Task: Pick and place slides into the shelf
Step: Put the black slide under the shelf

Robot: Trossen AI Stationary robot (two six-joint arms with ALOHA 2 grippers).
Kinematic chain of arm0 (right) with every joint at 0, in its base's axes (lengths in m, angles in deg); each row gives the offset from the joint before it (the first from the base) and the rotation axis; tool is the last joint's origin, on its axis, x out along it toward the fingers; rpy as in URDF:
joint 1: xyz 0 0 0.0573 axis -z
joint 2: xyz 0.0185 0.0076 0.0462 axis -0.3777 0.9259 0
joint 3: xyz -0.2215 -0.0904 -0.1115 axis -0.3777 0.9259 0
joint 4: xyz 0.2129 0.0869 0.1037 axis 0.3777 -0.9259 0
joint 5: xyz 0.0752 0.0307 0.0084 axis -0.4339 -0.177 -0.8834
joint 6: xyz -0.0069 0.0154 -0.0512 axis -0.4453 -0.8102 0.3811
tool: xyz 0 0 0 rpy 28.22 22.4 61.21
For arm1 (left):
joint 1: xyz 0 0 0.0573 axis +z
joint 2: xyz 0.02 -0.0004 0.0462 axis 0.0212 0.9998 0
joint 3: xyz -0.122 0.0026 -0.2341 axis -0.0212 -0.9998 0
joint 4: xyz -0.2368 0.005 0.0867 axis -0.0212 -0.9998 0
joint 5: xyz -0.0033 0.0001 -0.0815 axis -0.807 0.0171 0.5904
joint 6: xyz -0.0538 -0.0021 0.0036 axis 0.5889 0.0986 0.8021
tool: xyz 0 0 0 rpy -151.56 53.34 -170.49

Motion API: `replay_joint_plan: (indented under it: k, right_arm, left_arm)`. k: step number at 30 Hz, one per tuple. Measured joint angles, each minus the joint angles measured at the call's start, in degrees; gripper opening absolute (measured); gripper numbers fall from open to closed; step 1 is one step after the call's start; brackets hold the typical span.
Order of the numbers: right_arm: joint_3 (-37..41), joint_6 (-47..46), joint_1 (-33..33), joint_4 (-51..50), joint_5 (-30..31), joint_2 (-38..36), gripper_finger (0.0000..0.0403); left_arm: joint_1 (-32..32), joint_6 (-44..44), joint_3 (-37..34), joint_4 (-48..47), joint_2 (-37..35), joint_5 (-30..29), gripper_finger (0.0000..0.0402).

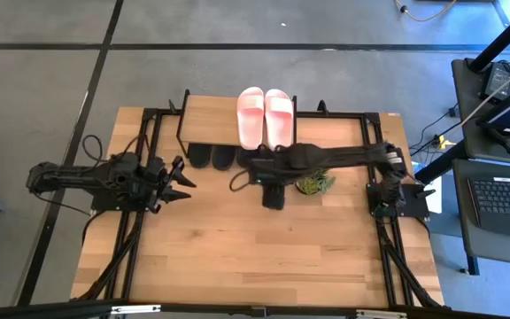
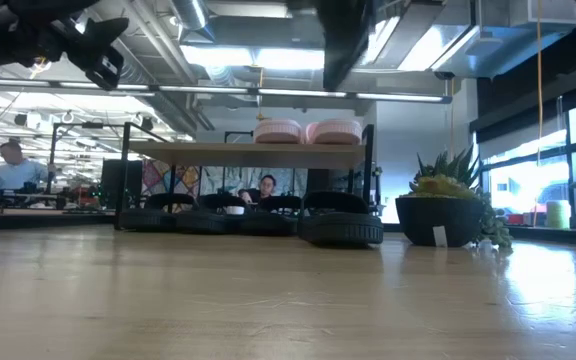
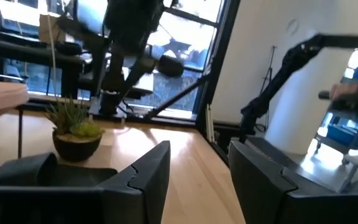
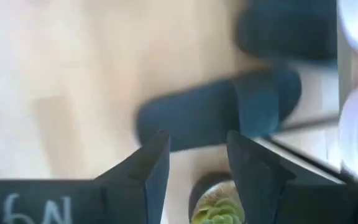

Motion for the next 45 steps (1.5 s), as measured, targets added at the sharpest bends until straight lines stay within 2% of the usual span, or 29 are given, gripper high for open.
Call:
replay_joint_plan:
  k: [2,6,11,19,26,31,35,41,45]
  right_arm:
    - [-0.3,3.6,-1.2,2.7,-2.9,-2.3,0.0161]
    - [2.3,7.7,-2.3,11.4,-15.0,-8.0,0.0161]
    - [13.2,7.0,-1.8,22.3,-20.2,-16.3,0.0161]
    - [39.2,-2.1,-0.7,42.6,-20.3,-32.6,0.0161]
    - [55.0,-6.5,-0.7,62.2,-20.3,-44.6,0.0161]
    - [60.2,-7.1,-0.7,63.9,-20.2,-50.9,0.0161]
    - [61.8,-8.9,-1.2,66.1,-17.4,-53.9,0.0161]
    - [62.1,-4.9,-1.5,67.7,-17.3,-55.9,0.0161]
    - [62.1,-3.4,-1.4,67.6,-17.2,-56.1,0.0161]
  left_arm:
    - [-1.3,-0.7,0.0,1.2,2.0,-1.2,0.0156]
    - [-3.4,-0.8,0.0,3.1,6.2,-5.1,0.0156]
    - [-5.0,0.5,0.0,2.7,11.1,-6.5,0.0156]
    - [-6.1,4.3,0.0,1.0,21.3,-10.6,0.0156]
    - [-6.1,2.7,3.8,1.0,32.1,-10.1,0.0156]
    - [-6.0,1.0,8.4,0.7,41.2,-9.1,0.0156]
    - [-6.0,0.8,11.8,0.7,48.4,-9.0,0.0156]
    - [-6.2,-2.9,18.3,1.5,58.2,-5.9,0.0156]
    - [-6.4,-5.2,24.6,1.6,64.8,-5.9,0.0156]
